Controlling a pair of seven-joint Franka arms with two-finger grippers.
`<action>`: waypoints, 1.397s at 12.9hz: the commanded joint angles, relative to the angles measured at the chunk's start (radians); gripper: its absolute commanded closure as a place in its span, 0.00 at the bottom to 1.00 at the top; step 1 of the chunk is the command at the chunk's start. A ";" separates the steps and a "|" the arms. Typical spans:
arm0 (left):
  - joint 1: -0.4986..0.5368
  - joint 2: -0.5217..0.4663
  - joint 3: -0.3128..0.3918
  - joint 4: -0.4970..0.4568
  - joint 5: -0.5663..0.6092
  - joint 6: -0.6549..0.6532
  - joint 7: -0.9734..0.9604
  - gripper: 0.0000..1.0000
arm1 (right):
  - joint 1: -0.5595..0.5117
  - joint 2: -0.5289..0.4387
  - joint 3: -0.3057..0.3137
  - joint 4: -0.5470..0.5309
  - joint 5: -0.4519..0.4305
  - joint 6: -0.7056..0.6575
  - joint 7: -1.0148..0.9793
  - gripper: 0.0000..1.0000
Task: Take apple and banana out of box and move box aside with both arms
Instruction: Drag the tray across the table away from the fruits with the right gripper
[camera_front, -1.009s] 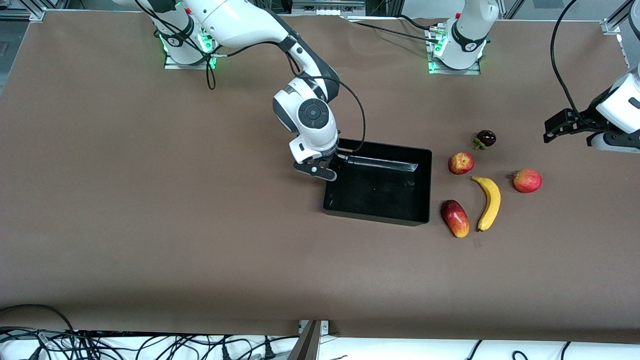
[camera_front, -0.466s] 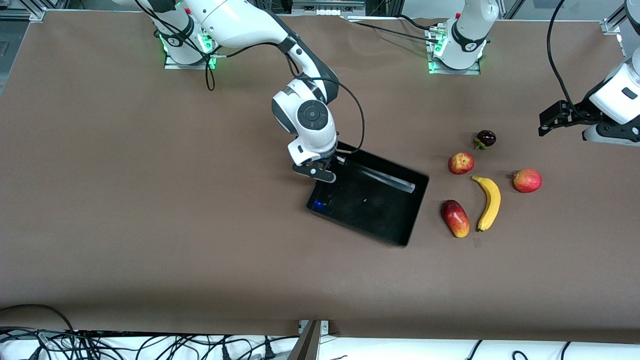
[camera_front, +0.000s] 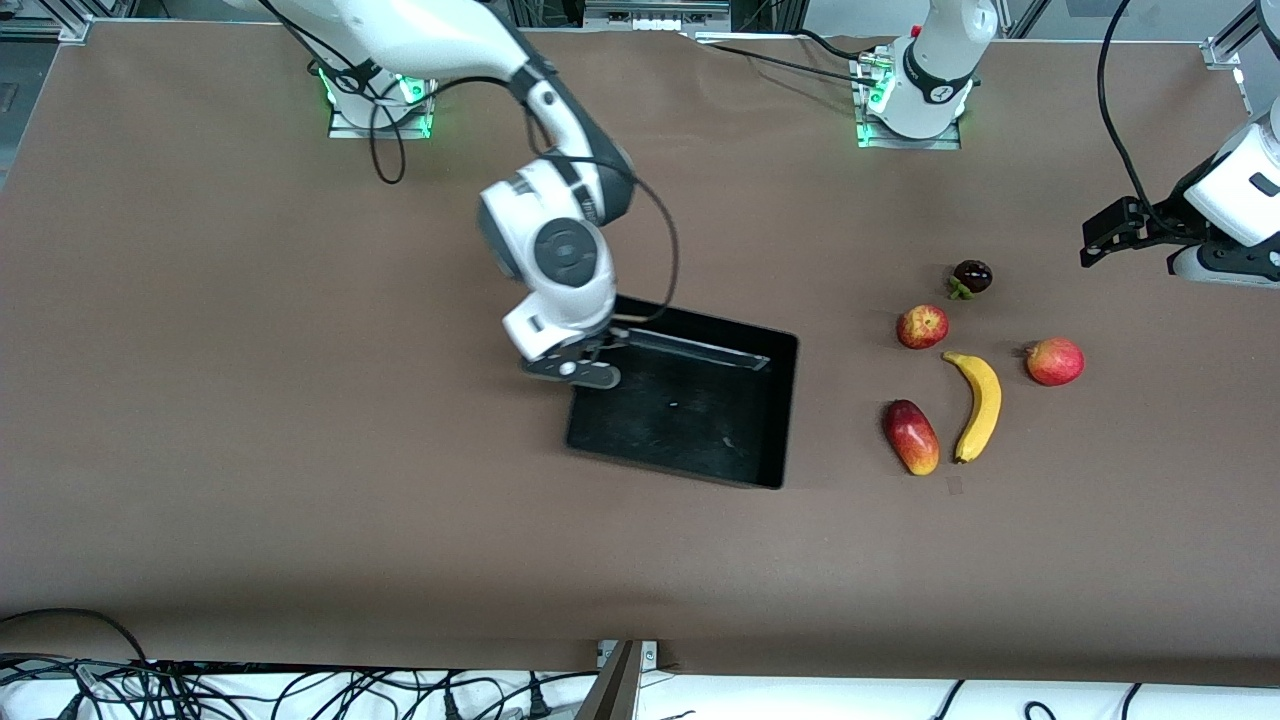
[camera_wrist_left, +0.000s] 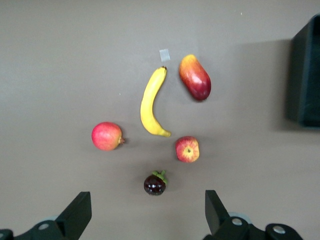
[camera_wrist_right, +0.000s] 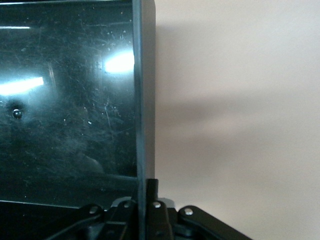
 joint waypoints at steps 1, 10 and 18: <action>0.011 -0.006 -0.018 0.042 -0.005 -0.085 -0.003 0.00 | -0.141 -0.090 0.011 -0.032 0.016 -0.099 -0.239 1.00; 0.002 -0.003 -0.021 0.045 -0.003 -0.079 -0.003 0.00 | -0.353 -0.369 -0.202 -0.647 0.065 0.266 -0.912 1.00; 0.002 0.002 -0.021 0.046 -0.003 -0.082 -0.003 0.00 | -0.467 -0.305 -0.285 -0.751 0.192 0.408 -1.141 1.00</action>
